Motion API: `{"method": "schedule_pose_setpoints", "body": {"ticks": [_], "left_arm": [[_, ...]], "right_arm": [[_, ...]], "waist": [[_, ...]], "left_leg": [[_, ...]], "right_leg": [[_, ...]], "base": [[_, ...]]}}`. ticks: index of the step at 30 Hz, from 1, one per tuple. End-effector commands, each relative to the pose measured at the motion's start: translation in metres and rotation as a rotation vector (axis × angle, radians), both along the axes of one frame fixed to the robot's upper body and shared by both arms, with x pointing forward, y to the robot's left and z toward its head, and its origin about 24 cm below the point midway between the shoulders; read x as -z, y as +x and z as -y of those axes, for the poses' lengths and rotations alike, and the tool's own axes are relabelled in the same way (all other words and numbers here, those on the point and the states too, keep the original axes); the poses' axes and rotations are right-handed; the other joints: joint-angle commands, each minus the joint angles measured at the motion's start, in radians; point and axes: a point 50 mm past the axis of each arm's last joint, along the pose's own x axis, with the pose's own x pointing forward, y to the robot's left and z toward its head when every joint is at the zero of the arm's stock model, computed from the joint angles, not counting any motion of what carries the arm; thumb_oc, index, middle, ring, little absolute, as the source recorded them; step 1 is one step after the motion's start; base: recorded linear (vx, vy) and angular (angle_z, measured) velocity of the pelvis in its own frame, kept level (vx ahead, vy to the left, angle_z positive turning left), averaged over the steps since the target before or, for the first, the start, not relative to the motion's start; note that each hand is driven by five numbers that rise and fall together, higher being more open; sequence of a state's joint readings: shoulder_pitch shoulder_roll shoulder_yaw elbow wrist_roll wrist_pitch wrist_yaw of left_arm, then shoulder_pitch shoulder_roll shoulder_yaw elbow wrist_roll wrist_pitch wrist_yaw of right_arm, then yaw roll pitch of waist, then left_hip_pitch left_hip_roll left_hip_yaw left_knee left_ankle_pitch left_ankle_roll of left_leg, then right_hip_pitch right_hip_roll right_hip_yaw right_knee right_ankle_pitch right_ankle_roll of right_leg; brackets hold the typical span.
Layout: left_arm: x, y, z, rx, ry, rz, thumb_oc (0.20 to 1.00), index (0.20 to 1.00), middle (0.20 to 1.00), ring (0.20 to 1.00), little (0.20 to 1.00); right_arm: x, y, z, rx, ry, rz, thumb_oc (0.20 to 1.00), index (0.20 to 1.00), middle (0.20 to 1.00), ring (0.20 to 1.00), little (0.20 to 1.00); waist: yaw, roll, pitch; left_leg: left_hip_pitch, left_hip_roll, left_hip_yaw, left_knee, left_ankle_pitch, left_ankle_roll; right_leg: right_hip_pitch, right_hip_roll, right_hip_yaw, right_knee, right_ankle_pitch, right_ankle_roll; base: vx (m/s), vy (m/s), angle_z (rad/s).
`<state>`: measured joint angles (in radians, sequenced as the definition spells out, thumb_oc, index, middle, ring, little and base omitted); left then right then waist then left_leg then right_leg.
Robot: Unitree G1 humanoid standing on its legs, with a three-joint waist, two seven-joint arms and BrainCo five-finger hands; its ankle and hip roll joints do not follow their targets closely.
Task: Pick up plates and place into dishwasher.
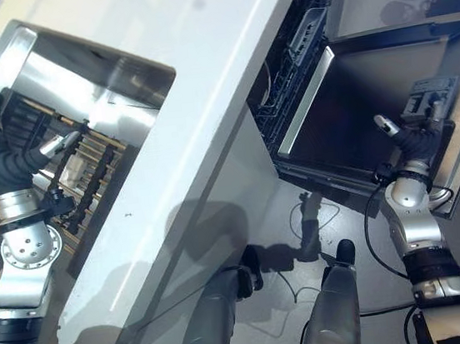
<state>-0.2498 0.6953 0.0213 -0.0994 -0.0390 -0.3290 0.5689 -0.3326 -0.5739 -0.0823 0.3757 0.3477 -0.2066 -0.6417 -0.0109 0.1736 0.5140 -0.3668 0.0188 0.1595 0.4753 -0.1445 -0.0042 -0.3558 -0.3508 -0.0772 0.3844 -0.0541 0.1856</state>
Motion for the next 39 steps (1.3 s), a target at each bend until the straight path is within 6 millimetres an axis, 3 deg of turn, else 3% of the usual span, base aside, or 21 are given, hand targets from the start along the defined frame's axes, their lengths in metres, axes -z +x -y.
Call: {"method": "schedule_pose_setpoints", "body": {"ticks": [1, 6, 12, 17, 23, 30, 35, 39], "left_arm": [[-0.002, -0.014, -0.002, -0.012, -0.016, 0.106, 1.0, 1.0, 1.0, 1.0, 1.0], [0.008, -0.018, 0.0, -0.002, -0.043, 0.114, 1.0, 1.0, 1.0, 1.0, 1.0], [0.018, -0.016, 0.005, 0.012, -0.095, 0.1, 1.0, 1.0, 1.0, 1.0, 1.0], [0.021, -0.013, 0.012, 0.027, -0.126, 0.102, 1.0, 1.0, 1.0, 1.0, 1.0], [0.024, -0.012, 0.017, 0.069, -0.173, 0.086, 1.0, 1.0, 1.0, 1.0, 1.0], [0.029, -0.012, 0.023, 0.13, -0.24, 0.05, 1.0, 1.0, 1.0, 1.0, 1.0], [0.028, -0.015, 0.021, 0.128, -0.221, 0.04, 1.0, 1.0, 1.0, 1.0, 1.0], [0.027, -0.018, 0.018, 0.132, -0.2, 0.037, 1.0, 1.0, 1.0, 1.0, 1.0]], "right_arm": [[-0.003, -0.016, 0.007, 0.1, 0.004, 0.072, 1.0, 1.0, 1.0, 1.0, 1.0], [0.022, -0.028, 0.017, 0.196, 0.084, 0.03, 1.0, 1.0, 1.0, 1.0, 1.0], [0.049, -0.045, 0.028, 0.384, 0.163, -0.006, 1.0, 1.0, 1.0, 1.0, 1.0], [0.061, -0.053, 0.029, 0.499, 0.237, 0.034, 1.0, 1.0, 1.0, 1.0, 1.0], [0.064, -0.05, 0.035, 0.502, 0.361, 0.123, 1.0, 1.0, 1.0, 1.0, 1.0], [0.042, -0.032, 0.038, 0.428, 0.432, 0.257, 1.0, 1.0, 1.0, 1.0, 1.0], [0.001, -0.013, 0.048, 0.285, 0.459, 0.411, 1.0, 1.0, 1.0, 1.0, 1.0], [-0.03, 0.007, 0.05, 0.055, 0.467, 0.478, 1.0, 1.0, 1.0, 1.0, 1.0]], "waist": [[-0.05, -0.01, -0.056], [-0.076, 0.015, -0.061], [-0.114, 0.082, -0.049], [-0.133, 0.153, -0.019], [-0.132, 0.233, 0.006], [-0.112, 0.258, 0.006], [-0.098, 0.265, 0.006], [-0.081, 0.269, 0.006]], "left_leg": [[0.025, 0.0, -0.015, -0.088, 0.032, -0.051], [0.044, -0.009, 0.015, -0.124, 0.034, -0.054], [0.043, -0.027, 0.031, -0.135, 0.038, -0.05], [0.018, -0.044, 0.03, -0.111, 0.035, -0.042], [-0.049, -0.057, 0.009, -0.013, 0.0, -0.024], [-0.181, -0.067, 0.004, 0.19, -0.09, -0.006], [-0.26, -0.07, 0.0, 0.288, -0.118, -0.003], [-0.316, -0.069, -0.01, 0.35, -0.127, -0.004]], "right_leg": [[0.034, -0.079, 0.033, -0.071, 0.091, -0.056], [0.028, -0.099, 0.054, -0.126, 0.129, -0.043], [-0.018, -0.098, 0.096, -0.094, 0.115, -0.047], [-0.077, -0.098, 0.133, -0.008, 0.074, -0.064], [-0.19, -0.078, 0.18, 0.203, -0.034, -0.106], [-0.362, -0.051, 0.219, 0.466, -0.163, -0.151], [-0.455, -0.029, 0.231, 0.573, -0.214, -0.168], [-0.515, -0.004, 0.233, 0.648, -0.252, -0.176]], "base": [[0.03, 0.09, -0.32], [-0.03, 0.097, -0.26], [-0.01, 0.151, -0.16], [-0.04, 0.107, -0.12], [-0.03, 0.053, -0.09], [-0.03, -0.07, 0.09], [-0.01, -0.103, -0.03], [-0.01, -0.122, -0.15]]}}
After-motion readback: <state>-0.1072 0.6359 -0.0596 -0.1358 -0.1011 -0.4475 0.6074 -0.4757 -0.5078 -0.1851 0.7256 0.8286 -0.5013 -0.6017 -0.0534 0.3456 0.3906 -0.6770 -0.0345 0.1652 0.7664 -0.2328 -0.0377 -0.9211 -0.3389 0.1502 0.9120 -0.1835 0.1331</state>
